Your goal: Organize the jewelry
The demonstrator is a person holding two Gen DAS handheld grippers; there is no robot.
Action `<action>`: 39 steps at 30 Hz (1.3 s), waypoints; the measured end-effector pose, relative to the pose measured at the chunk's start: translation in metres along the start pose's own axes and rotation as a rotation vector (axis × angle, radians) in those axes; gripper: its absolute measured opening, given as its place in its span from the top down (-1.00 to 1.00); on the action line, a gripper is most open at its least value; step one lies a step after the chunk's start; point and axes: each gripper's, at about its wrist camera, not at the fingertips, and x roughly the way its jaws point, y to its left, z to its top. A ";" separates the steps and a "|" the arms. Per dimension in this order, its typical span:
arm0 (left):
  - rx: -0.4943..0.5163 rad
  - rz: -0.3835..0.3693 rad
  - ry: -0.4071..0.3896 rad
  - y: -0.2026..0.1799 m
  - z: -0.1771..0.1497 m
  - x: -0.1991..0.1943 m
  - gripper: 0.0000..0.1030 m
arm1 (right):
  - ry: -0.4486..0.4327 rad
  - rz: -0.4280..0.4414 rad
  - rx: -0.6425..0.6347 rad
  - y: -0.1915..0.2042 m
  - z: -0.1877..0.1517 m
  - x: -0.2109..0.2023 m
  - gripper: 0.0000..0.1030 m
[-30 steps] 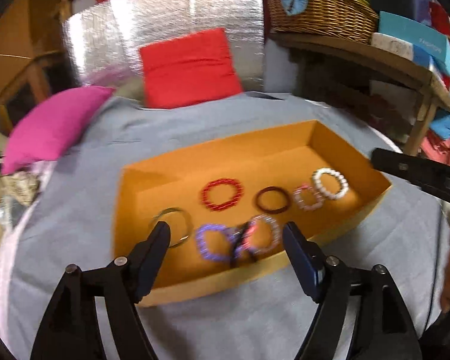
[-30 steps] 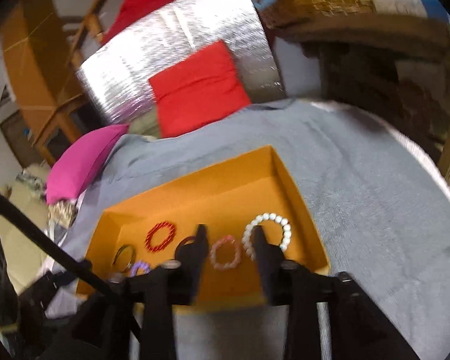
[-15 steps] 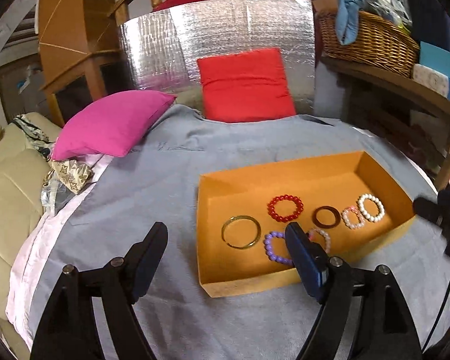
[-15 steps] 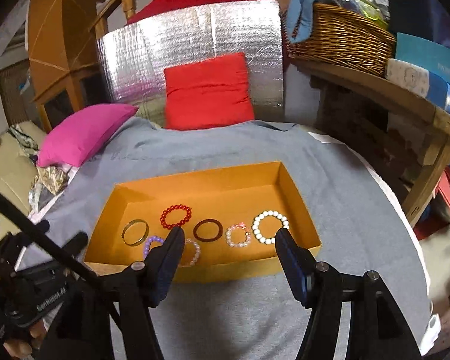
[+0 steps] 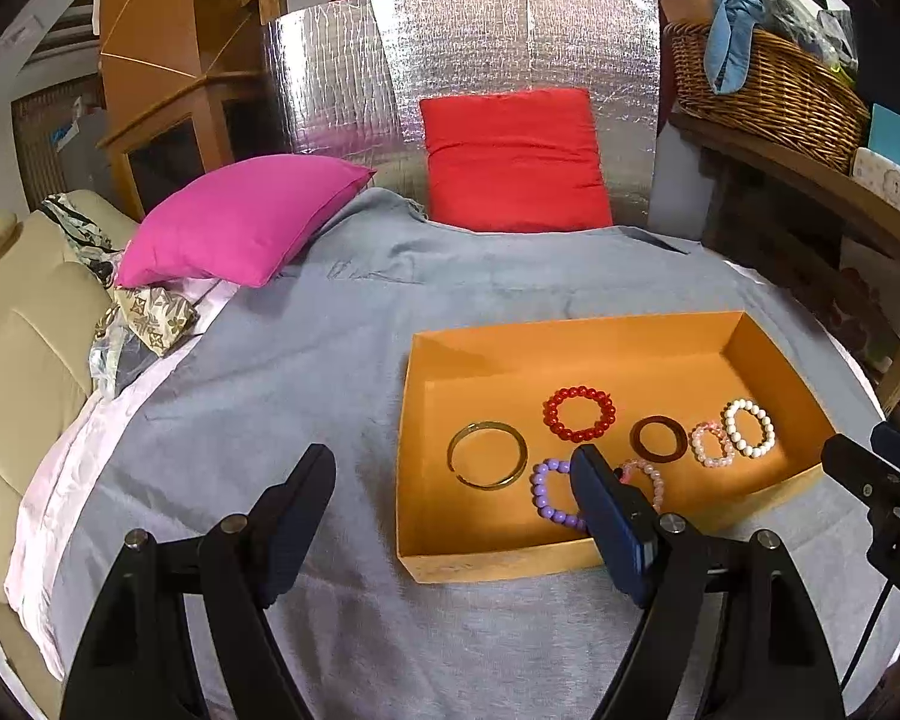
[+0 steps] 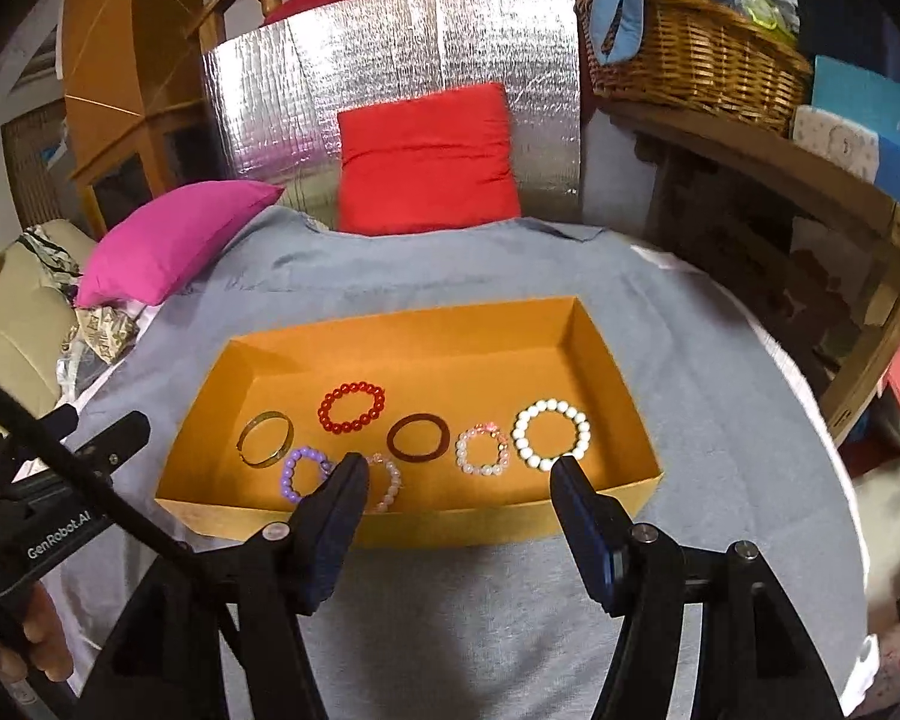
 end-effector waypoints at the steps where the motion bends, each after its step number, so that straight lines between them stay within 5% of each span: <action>1: -0.001 0.001 0.000 0.000 0.000 0.000 -0.57 | 0.001 0.003 0.002 0.000 0.000 0.000 -0.29; 39: -0.003 0.009 -0.001 0.004 0.000 0.000 -0.57 | 0.015 0.006 0.018 0.002 -0.002 0.013 -0.29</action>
